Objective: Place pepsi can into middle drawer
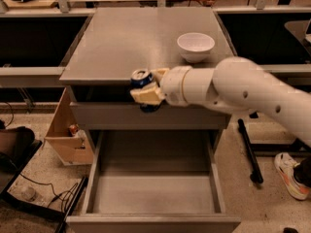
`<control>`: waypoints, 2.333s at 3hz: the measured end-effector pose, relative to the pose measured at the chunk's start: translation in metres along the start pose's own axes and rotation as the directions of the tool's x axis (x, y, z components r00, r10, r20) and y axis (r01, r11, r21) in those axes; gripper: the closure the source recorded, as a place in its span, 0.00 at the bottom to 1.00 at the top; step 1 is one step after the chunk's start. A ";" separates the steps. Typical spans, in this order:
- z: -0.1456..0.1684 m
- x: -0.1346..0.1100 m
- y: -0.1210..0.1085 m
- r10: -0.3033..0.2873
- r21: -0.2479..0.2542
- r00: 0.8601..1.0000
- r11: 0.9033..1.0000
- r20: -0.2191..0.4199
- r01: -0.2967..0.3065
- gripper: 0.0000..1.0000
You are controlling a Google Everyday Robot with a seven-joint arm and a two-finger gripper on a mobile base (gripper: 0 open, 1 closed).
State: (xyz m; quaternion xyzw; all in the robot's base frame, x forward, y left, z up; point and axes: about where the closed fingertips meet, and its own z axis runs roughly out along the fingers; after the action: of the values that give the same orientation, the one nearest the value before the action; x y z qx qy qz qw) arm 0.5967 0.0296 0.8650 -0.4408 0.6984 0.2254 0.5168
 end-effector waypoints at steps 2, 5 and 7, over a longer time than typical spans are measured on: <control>0.041 0.149 0.028 0.014 -0.022 0.997 1.000 0.078 -0.013 1.00; 0.108 0.240 0.069 0.098 -0.110 0.994 0.990 0.045 -0.093 1.00; 0.170 0.312 0.092 0.089 -0.233 0.991 0.970 0.098 -0.064 1.00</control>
Offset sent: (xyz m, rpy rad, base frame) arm -0.0022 -0.0268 -0.2046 0.1053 -0.0783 0.0172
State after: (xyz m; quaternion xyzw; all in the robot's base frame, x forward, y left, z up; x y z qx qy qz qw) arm 0.5839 0.0877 0.5026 -0.4575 0.6554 0.3477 0.4902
